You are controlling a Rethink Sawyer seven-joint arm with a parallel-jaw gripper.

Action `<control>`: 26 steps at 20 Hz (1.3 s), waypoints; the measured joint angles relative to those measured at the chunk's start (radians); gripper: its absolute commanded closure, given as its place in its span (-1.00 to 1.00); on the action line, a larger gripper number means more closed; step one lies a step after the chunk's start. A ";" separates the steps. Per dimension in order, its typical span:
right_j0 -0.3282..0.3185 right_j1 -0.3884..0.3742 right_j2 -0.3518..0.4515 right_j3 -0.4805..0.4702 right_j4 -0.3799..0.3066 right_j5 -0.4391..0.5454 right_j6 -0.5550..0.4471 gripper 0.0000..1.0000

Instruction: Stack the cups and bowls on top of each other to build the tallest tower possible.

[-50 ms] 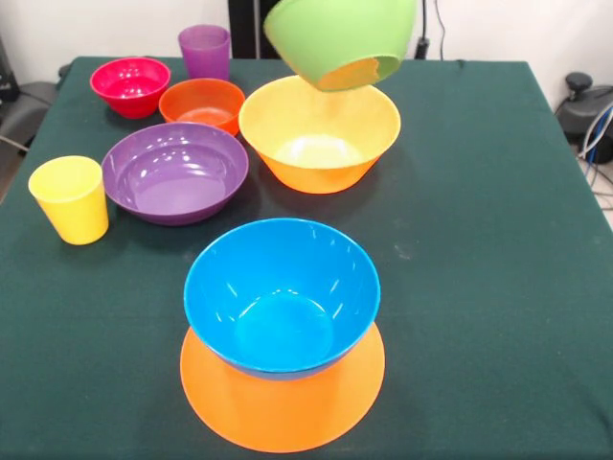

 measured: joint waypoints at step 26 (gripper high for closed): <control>0.087 0.360 -0.284 -0.150 -0.042 -0.669 0.000 1.00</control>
